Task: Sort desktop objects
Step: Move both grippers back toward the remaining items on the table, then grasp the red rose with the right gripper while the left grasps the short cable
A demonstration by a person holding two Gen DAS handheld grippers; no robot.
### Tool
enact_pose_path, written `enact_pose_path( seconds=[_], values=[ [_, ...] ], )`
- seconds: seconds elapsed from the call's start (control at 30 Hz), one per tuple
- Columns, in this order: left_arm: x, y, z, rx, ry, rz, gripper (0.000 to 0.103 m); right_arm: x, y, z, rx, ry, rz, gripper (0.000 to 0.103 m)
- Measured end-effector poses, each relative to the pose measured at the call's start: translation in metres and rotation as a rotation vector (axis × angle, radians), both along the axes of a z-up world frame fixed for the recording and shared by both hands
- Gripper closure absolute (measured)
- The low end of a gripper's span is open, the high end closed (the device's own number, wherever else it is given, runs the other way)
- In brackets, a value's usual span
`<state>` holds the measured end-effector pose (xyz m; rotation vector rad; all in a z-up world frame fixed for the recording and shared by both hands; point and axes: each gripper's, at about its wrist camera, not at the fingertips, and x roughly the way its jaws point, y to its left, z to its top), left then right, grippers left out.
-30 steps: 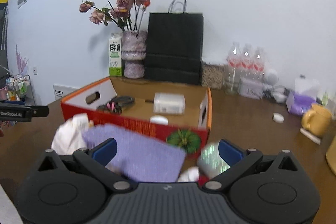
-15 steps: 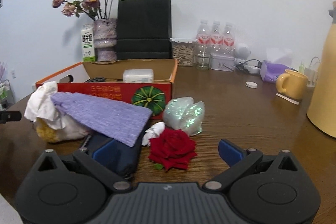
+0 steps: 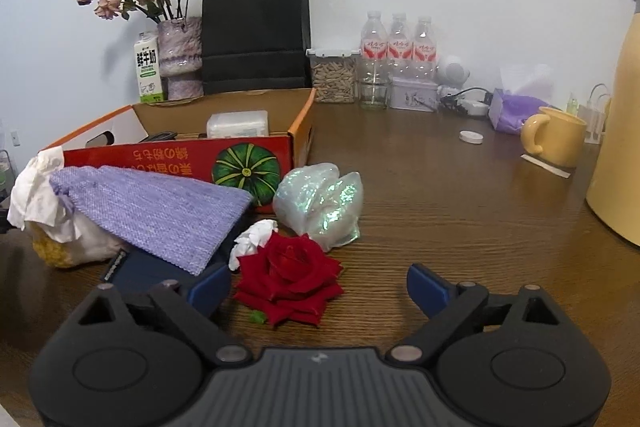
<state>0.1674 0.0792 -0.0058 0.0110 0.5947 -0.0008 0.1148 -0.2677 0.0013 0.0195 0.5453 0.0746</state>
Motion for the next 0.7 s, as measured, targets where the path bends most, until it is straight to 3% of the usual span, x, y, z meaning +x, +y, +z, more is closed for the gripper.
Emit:
enact_pose_path(
  seconds=[0.1, 0.2, 0.37, 0.43, 0.57, 0.6, 0.63, 0.7],
  values=[
    [0.002, 0.004, 0.002, -0.016, -0.012, 0.017, 0.001, 0.003, 0.0, 0.001, 0.001, -0.004, 0.003, 0.009],
    [0.005, 0.009, 0.004, -0.007, -0.014, 0.025, 0.009, 0.006, -0.001, 0.002, 0.0, -0.007, 0.004, 0.01],
    [0.015, 0.011, -0.003, 0.002, 0.044, 0.024, 0.043, 0.013, 0.0, 0.0, 0.003, 0.01, 0.015, 0.017],
    [0.017, 0.011, -0.006, -0.01, 0.052, 0.019, 0.051, 0.013, 0.0, -0.001, 0.008, 0.014, 0.021, 0.02],
    [0.015, 0.01, -0.006, -0.016, 0.045, 0.003, 0.089, 0.014, 0.001, -0.001, 0.017, 0.021, 0.038, 0.037],
    [0.014, 0.009, -0.006, -0.013, 0.043, 0.002, 0.093, 0.014, 0.0, -0.001, 0.024, 0.024, 0.043, 0.046],
    [0.013, 0.008, -0.007, -0.011, 0.04, 0.0, 0.098, 0.013, 0.0, -0.001, 0.028, 0.026, 0.047, 0.049],
    [0.01, 0.009, -0.007, -0.008, 0.031, 0.002, 0.098, 0.011, 0.002, -0.002, 0.025, 0.023, 0.049, 0.051]
  ],
)
